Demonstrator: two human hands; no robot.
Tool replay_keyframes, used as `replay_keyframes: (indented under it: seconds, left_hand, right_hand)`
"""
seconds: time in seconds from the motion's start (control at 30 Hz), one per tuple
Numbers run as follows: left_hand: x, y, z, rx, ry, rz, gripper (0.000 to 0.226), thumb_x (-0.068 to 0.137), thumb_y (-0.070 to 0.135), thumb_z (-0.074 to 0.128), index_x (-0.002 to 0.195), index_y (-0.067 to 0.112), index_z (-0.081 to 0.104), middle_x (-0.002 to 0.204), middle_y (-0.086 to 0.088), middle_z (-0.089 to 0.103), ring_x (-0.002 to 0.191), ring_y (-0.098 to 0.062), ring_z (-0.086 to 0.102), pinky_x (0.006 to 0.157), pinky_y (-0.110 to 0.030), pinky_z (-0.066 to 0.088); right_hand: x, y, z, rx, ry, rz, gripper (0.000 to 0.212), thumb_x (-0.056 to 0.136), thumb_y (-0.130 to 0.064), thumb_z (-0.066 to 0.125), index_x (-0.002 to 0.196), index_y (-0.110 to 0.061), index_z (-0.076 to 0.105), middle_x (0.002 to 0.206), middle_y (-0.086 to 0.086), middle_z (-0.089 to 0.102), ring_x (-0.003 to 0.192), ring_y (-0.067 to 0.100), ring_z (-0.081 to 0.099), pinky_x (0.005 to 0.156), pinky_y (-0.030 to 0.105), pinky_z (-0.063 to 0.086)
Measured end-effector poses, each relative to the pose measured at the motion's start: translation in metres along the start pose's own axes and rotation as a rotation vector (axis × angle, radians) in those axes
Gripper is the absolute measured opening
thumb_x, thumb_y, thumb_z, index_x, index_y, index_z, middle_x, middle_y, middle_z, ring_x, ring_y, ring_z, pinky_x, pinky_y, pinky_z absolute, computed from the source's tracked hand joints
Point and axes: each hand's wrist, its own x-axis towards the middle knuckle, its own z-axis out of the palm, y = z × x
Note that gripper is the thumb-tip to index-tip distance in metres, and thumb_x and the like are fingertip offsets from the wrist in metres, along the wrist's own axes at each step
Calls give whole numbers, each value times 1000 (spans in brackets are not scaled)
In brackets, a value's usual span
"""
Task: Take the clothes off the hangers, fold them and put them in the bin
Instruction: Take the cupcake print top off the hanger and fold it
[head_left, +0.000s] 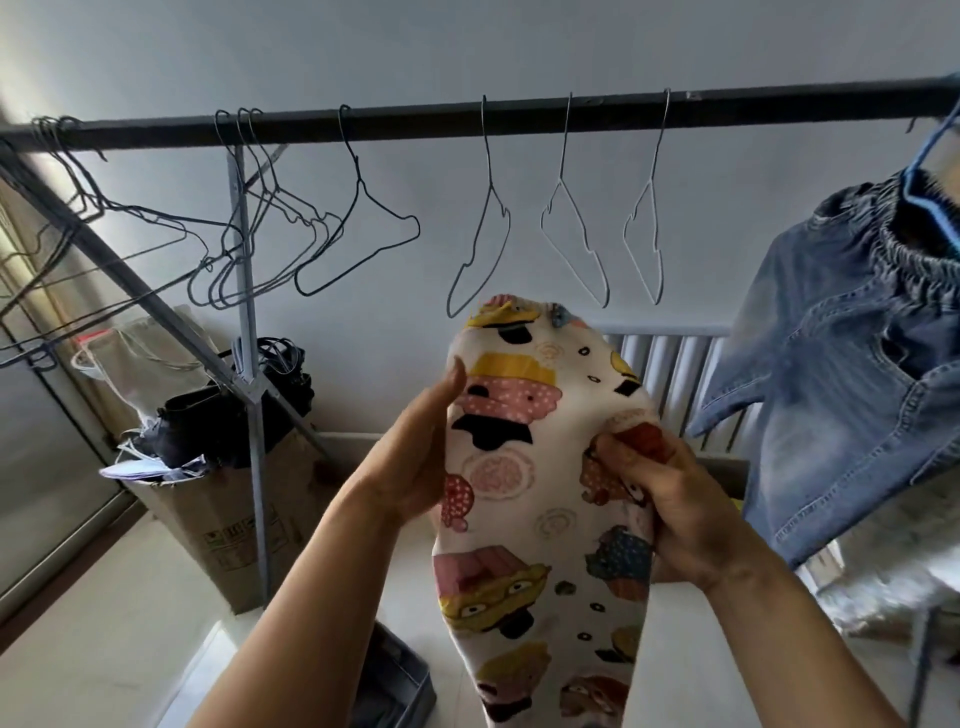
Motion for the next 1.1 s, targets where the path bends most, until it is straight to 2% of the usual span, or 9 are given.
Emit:
replay_keyframes:
  seconds: [0.1,0.23,0.37,0.47,0.57,0.7,0.8,0.9,1.1]
  left_hand:
    - [-14,-27,-13,-32,-71,-1,79,52,62,87,114,15,74,118,-16,69,108,-31,68,86,-41,57]
    - [-27,-55,-19,73,-121,57,80,65,44,87,128,3,60,125,-23,63,114,-36,62,96,-45,52]
    - [-31,-63,-15,161,112,61,55,69,31,86,116,7,68,118,-23,67,108,-39,66,88,-44,56]
    - [-26,-54,-10,79,262,78,14,87,19,69,96,11,77,103,-21,73,91,-35,72,75,-42,61]
    - [-17,-39,-5,7,308,96,26,89,23,59,103,5,73,102,-22,73,86,-34,72,72,-43,61]
    - [-6,-18,-4,56,284,99,32,89,28,63,108,2,68,100,-21,73,85,-33,72,72,-43,61]
    - [-5,-17,-8,116,124,95,33,85,11,65,116,1,62,108,-21,70,94,-35,70,76,-42,60]
    - [-4,-20,-9,215,67,115,42,89,2,62,130,6,53,117,-19,69,102,-36,69,79,-41,59]
    - [5,-20,-1,360,374,208,42,89,7,67,127,6,50,110,-18,70,92,-29,73,73,-35,59]
  right_hand:
    - [10,-20,9,51,-9,-40,24,83,-20,62,94,-2,74,100,24,72,88,39,69,74,44,58]
    - [27,-30,18,-29,91,-60,50,71,-33,79,91,10,65,93,29,66,76,46,51,76,51,48]
    - [35,-37,14,28,34,-35,24,83,-22,60,96,-4,68,86,12,75,78,26,71,63,33,59]
    - [34,-32,3,19,-94,-1,47,62,-42,81,98,-12,75,98,13,75,87,27,72,66,36,59]
    - [24,-21,-5,20,-203,60,72,40,-43,95,102,-14,76,107,16,72,95,29,71,72,38,58]
    - [15,-11,-4,-164,-255,151,75,55,-34,91,121,-11,62,112,19,69,104,35,67,80,41,58]
    - [20,-16,-3,-167,-100,126,41,76,-14,75,115,-7,64,107,19,72,97,33,70,77,41,60]
    - [27,-21,-2,-57,29,87,34,76,-7,66,109,-9,68,99,16,74,87,28,72,72,39,61]
    - [36,-16,7,-170,250,1,24,85,-5,67,107,-14,67,87,13,74,72,24,72,58,34,59]
